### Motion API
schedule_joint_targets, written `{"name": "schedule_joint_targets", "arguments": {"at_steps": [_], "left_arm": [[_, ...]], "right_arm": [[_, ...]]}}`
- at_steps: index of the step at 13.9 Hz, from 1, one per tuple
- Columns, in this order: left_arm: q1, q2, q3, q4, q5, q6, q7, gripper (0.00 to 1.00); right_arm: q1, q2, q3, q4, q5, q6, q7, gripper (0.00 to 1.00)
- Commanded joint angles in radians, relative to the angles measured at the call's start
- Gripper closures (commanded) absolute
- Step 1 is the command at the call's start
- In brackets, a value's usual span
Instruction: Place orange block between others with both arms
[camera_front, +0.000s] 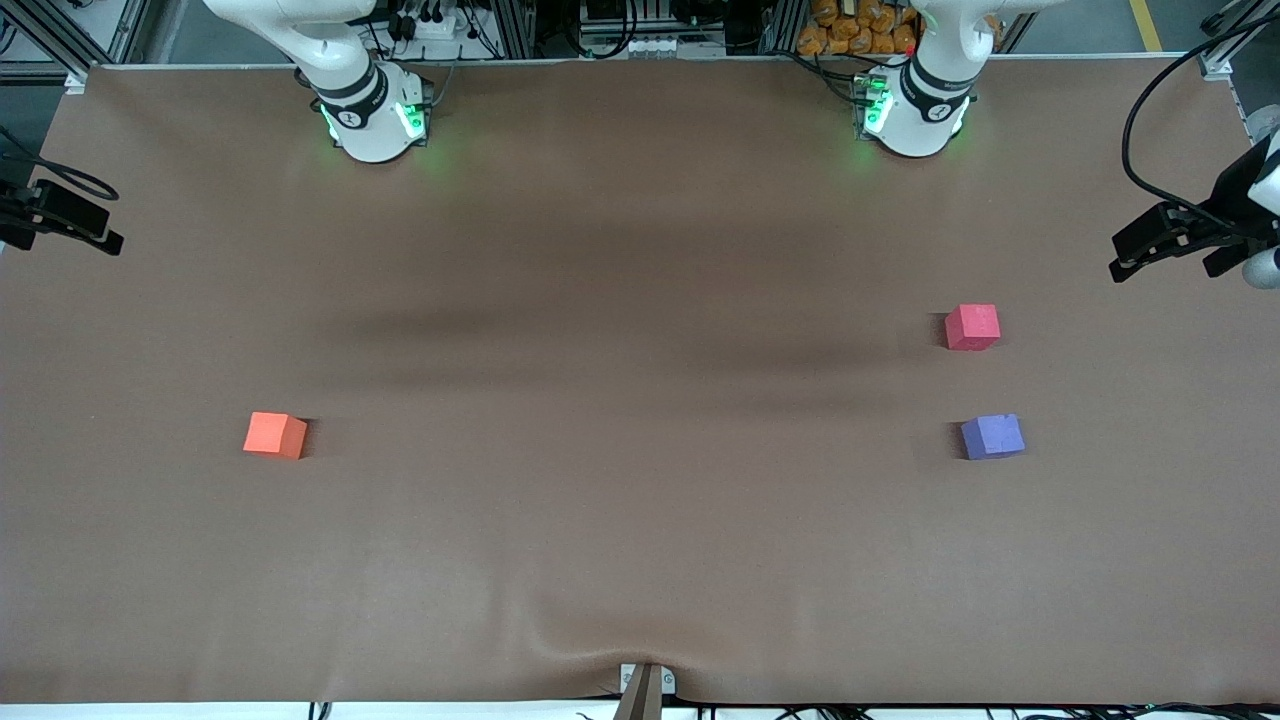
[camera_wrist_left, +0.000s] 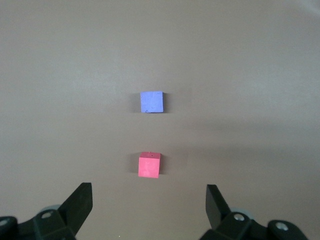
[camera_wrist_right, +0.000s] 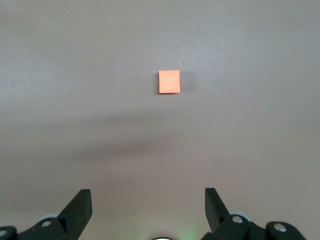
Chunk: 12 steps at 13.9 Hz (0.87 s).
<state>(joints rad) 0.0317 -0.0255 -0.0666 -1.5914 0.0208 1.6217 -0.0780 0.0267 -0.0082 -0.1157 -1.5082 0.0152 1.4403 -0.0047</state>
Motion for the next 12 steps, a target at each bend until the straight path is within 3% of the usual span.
{"name": "schedule_joint_targets", "arguments": {"at_steps": [1,12], "left_arm": [[0.01,0.006,-0.004,0.021,-0.022,-0.025,0.018,0.0],[0.005,0.022,-0.01,0.028,-0.019,-0.039,0.014,0.0]], "right_arm": [[0.001,-0.012,-0.004,-0.01,-0.003,0.003,-0.015,0.0],[-0.007,-0.004,-0.004,-0.043,-0.004,0.046,-0.034,0.0]]}}
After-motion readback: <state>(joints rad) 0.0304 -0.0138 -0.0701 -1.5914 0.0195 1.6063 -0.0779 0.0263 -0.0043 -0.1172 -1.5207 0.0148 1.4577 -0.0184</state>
